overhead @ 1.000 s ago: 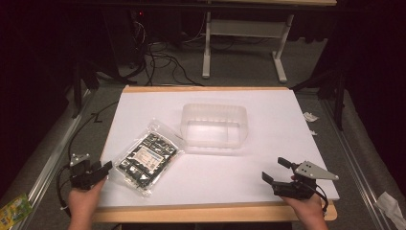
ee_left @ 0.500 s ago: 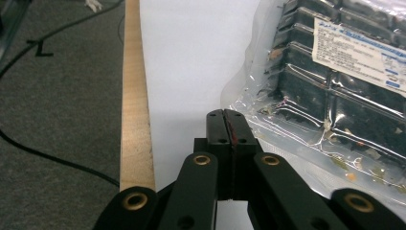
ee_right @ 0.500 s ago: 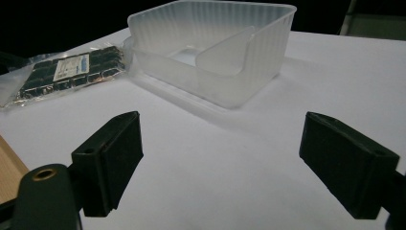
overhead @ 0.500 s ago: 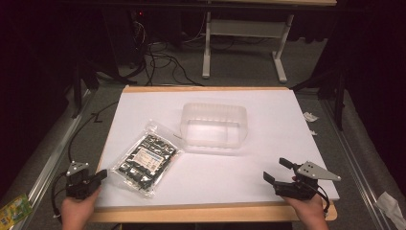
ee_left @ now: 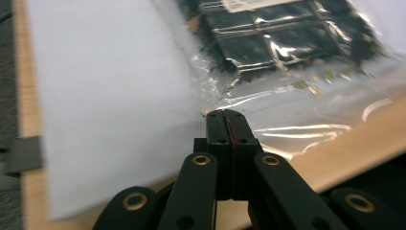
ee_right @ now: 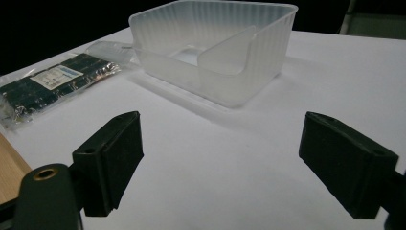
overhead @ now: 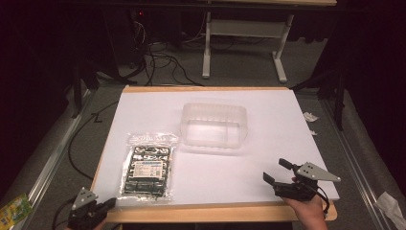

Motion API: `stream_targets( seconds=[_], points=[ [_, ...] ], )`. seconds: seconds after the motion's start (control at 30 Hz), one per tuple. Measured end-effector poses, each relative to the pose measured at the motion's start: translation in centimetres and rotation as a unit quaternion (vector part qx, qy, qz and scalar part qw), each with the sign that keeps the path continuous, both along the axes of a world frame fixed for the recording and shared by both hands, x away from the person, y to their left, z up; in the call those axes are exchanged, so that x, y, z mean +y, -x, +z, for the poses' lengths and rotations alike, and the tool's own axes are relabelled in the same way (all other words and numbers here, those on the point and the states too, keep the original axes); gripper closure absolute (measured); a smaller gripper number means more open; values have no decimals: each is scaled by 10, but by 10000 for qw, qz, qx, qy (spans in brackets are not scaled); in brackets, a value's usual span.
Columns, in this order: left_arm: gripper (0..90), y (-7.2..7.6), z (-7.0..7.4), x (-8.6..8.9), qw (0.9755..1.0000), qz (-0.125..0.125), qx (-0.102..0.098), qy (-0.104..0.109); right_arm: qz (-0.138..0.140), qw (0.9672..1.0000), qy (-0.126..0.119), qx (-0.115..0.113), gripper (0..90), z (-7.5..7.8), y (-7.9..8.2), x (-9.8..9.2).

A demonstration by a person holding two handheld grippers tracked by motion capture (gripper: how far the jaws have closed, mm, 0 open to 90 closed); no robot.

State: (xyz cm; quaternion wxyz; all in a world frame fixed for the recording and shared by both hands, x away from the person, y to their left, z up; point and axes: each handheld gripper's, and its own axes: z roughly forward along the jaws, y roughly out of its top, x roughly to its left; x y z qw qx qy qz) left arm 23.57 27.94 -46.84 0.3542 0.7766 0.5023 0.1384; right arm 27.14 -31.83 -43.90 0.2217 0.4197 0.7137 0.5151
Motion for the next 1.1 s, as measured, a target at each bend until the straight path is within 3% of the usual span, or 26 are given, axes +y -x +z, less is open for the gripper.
stream_targets(
  seconds=[0.13, 0.27, 0.3, 0.33, 0.37, 0.6, 0.7, 0.87, 0.9, 0.93, 1.03, 1.1],
  points=[
    [706, 2, 9, -7, 9997, 24, -251, 71, -1, 10000, 8, -11, 155, 0, 0, 1],
    [586, -14, 15, -7, 9980, 275, -519, 228, -3, 10000, 16, -14, 155, 1, 0, 2],
    [574, -21, 16, -7, 9977, 308, -568, 225, -18, 10000, 8, 3, 155, 0, 0, 1],
    [561, -38, 17, -8, 9965, 445, -655, 255, -6, 10000, 24, 0, 155, 0, -1, 1],
    [556, -38, 17, -8, 9965, 445, -655, 255, -6, 10000, 24, 0, 155, 0, -1, 1],
    [532, -108, 18, -14, 9934, 752, -855, 157, 6, 10000, 22, -37, 155, 1, 0, 0],
    [536, -131, 12, -14, 9931, 891, -758, 89, -8, 10000, -4, -4, 155, 1, 0, -1],
    [568, -156, -3, -10, 9946, 948, -324, 286, 6, 10000, 16, -3, 156, 0, 0, -2],
    [573, -158, -5, -10, 9944, 982, -252, 283, 13, 10000, 22, -8, 156, 0, 0, -2],
    [613, -162, -8, -9, 9941, 976, -127, 457, 14, 10000, 23, -17, 156, 0, 0, -2],
    [645, -163, -11, -9, 9938, 926, -9, 611, 19, 10000, 34, -15, 156, 0, 0, -1],
    [702, -161, -14, -7, 9920, 960, 59, 812, 30, 10000, 31, 3, 156, -1, 0, -1]
  ],
)
